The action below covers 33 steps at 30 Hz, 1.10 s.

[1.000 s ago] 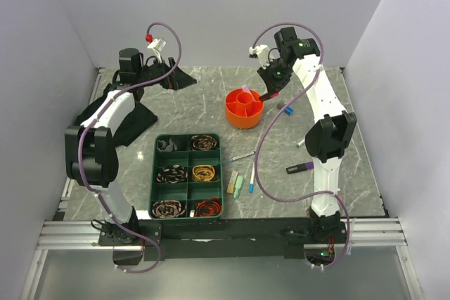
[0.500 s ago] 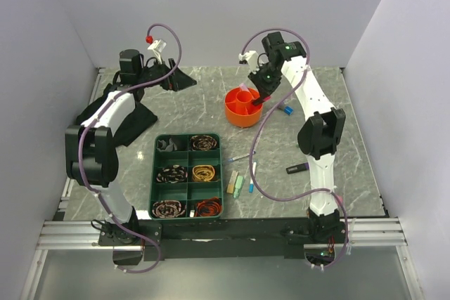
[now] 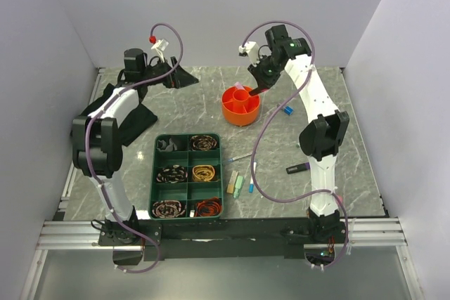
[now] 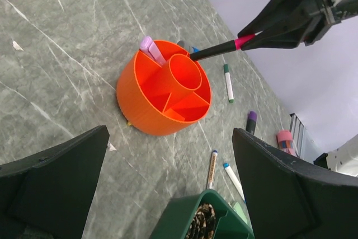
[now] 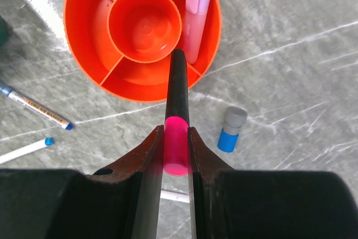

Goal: Sort the stationery into containers
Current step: Place the pen in the storage box.

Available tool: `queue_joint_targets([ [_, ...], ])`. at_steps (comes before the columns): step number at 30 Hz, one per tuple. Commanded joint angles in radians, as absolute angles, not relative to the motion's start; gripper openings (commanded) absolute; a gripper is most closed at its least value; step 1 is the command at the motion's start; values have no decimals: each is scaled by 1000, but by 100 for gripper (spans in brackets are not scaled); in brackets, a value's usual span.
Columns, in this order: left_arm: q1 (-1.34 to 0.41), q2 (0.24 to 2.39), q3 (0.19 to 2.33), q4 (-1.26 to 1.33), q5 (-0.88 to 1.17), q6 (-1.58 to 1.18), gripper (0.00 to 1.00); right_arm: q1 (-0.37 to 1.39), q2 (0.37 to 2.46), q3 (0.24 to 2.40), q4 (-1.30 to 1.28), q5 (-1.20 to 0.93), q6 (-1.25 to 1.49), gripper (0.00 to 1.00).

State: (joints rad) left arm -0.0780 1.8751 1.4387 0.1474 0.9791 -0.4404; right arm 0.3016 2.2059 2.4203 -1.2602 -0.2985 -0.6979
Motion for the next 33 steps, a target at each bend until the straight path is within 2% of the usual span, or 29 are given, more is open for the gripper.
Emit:
queue_joint_targets([
  [1,-80,1896,1508,216,1015,-479,100,311,2166,2467,-1209,-317,-707,0],
  [24,-81,1858,1457,166,973,-419,99,325,2324,2496,-1247,-226,-850,0],
  [33,-90,1845,1451,141,963,-396,99,345,2345,2485,-1166,-212,-854,0],
])
